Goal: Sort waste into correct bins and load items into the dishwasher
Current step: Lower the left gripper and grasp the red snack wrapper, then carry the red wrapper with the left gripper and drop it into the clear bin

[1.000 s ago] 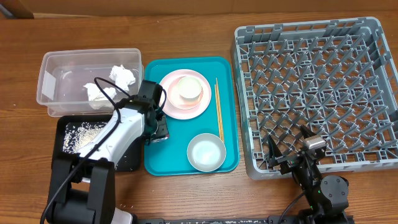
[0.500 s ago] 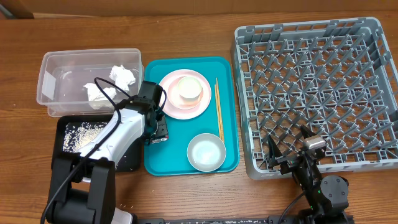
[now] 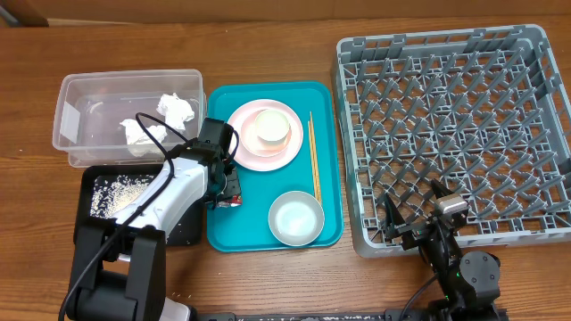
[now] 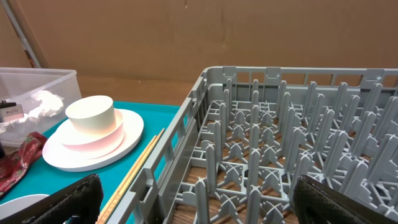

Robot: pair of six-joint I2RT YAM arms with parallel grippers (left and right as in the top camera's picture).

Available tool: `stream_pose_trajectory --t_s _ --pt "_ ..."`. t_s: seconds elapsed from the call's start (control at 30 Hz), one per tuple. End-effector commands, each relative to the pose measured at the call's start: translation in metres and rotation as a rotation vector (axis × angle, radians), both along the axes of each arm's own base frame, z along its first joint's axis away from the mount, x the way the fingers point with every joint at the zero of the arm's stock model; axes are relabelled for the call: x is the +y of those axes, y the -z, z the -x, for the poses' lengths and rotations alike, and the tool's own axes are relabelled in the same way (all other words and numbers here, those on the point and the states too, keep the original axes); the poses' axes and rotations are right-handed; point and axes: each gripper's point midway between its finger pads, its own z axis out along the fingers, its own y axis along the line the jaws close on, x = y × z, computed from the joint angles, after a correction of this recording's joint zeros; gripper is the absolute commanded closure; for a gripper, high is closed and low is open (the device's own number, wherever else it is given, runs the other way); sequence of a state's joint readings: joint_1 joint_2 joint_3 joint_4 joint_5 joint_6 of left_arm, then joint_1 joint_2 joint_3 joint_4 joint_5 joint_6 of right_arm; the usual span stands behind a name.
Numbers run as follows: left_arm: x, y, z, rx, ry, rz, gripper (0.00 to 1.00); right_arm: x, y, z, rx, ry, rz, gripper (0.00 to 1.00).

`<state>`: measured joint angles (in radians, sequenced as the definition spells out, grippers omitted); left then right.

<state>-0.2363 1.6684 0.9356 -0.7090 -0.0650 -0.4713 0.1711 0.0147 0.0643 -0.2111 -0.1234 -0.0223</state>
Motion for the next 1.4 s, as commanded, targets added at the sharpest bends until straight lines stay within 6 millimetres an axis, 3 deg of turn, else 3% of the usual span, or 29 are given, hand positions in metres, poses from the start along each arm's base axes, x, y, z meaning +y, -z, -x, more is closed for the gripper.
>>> stream_pose_trajectory --t_s 0.0,0.07,0.27,0.43,0.57,0.63,0.8,0.93,1.03,1.2,1.27,1.37 --pt "0.002 0.005 0.004 0.012 -0.003 -0.019 0.92 0.001 -0.003 0.001 -0.015 -0.005 -0.002 0.00" --pt "0.002 0.005 0.004 0.012 -0.003 -0.019 0.96 0.001 -0.003 0.001 -0.015 -0.005 -0.002 0.00" --pt "0.001 0.004 0.006 0.020 -0.002 -0.013 0.96 0.001 -0.003 0.001 -0.015 -0.005 -0.002 0.00" --pt "-0.016 -0.013 0.001 0.018 0.011 0.080 0.96 0.001 -0.003 0.001 -0.015 -0.005 -0.002 0.00" --pt "-0.030 -0.052 -0.015 -0.056 0.024 0.154 0.96 0.001 -0.003 0.001 -0.015 -0.005 -0.002 0.00" --pt "-0.032 -0.088 -0.029 -0.140 0.024 0.173 0.96 0.001 -0.003 0.001 -0.015 -0.005 -0.002 0.00" --pt "-0.023 -0.155 -0.053 -0.313 -0.003 0.206 0.96 0.001 -0.003 0.001 -0.015 -0.005 -0.002 0.00" --pt "0.003 -0.190 -0.069 -0.416 -0.095 0.212 0.96 0.001 -0.003 0.001 -0.015 -0.005 -0.002 0.00" --pt "0.036 -0.194 -0.077 -0.450 -0.206 0.174 0.96 0.001 -0.003 0.001 -0.015 -0.005 -0.002 0.00" --pt "0.103 -0.181 -0.079 -0.437 -0.386 0.051 0.96 0.001 -0.003 0.001 -0.015 -0.005 -0.002 0.00" --pt "0.133 -0.163 -0.078 -0.391 -0.457 -0.018 0.96 0.001 -0.003 0.001 -0.015 -0.005 -0.002 0.00" --pt "0.154 -0.142 -0.078 -0.334 -0.503 -0.073 0.96 0.001 -0.003 0.001 -0.015 -0.005 -0.002 0.00"
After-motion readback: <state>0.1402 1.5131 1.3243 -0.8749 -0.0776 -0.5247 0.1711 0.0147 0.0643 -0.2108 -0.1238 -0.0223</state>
